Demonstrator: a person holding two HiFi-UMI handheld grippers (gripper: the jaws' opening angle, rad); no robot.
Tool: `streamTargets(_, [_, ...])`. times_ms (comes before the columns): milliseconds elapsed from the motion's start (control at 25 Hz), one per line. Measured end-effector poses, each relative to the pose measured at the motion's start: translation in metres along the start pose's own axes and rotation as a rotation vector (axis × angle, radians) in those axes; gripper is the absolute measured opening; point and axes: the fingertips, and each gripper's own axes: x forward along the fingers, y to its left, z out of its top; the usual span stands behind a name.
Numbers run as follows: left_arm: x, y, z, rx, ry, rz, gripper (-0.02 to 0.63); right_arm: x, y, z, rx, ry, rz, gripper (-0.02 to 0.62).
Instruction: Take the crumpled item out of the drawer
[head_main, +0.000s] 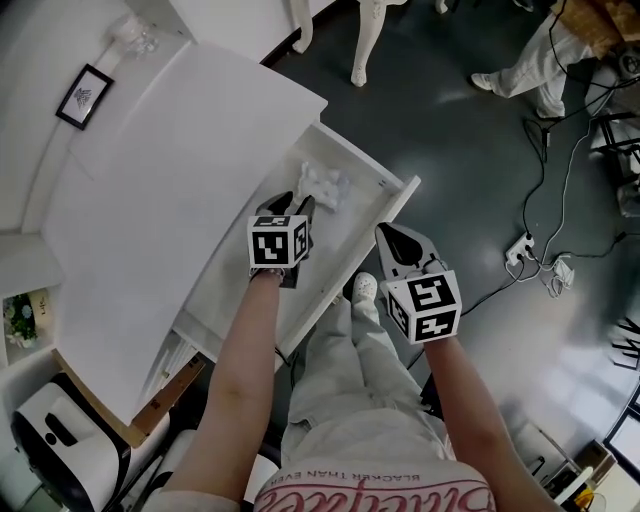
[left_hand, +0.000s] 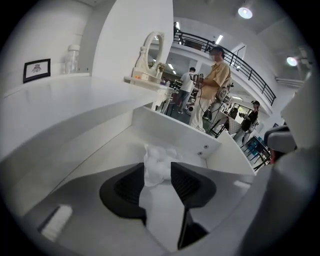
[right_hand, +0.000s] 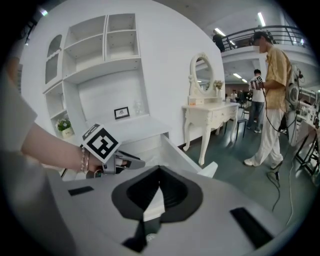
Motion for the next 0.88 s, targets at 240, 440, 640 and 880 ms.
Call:
streamTargets(240, [0.028, 0.006, -0.006, -0.047, 0.073, -0.011, 0.173, 0.004, -0.005, -0.008, 0.005, 0.024, 0.016, 0.006])
streamTargets(440, [0.038, 0.006, -0.011, -0.038, 0.109, -0.008, 0.183, 0.005, -0.005, -0.012, -0.001, 0.032, 0.028, 0.006])
streamTargets(640, [0.043, 0.005, -0.013, -0.018, 0.123, 0.003, 0.17, 0.005, -0.006, -0.013, -0.01, 0.035, 0.036, 0.006])
streamTargets(880, [0.04, -0.002, -0.013, 0.011, 0.141, -0.026, 0.081, 0.004, -0.009, -0.01, -0.011, 0.032, 0.037, 0.006])
